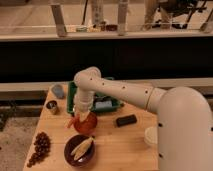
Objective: Place pepper in table surface
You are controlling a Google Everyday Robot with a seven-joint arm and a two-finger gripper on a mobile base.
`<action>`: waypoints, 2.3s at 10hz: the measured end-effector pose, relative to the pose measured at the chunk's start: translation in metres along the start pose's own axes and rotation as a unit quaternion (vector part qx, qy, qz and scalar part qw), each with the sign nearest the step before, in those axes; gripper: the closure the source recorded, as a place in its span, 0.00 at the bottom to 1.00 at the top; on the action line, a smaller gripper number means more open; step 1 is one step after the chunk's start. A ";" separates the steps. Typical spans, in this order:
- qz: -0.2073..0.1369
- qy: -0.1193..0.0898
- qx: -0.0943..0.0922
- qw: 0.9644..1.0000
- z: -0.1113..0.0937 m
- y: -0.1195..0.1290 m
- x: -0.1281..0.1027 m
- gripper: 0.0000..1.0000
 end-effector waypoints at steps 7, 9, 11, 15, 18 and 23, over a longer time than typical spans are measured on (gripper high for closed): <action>-0.059 0.073 0.026 0.995 -0.025 0.140 -0.016 1.00; -0.086 0.087 0.029 0.992 -0.029 0.168 -0.005 1.00; -0.130 0.074 0.037 0.988 -0.021 0.186 0.017 1.00; -0.178 0.043 0.051 0.982 0.041 0.210 0.072 1.00; -0.197 0.079 0.057 0.976 0.056 0.206 0.086 0.93; -0.214 0.086 0.032 0.973 0.072 0.186 0.087 0.40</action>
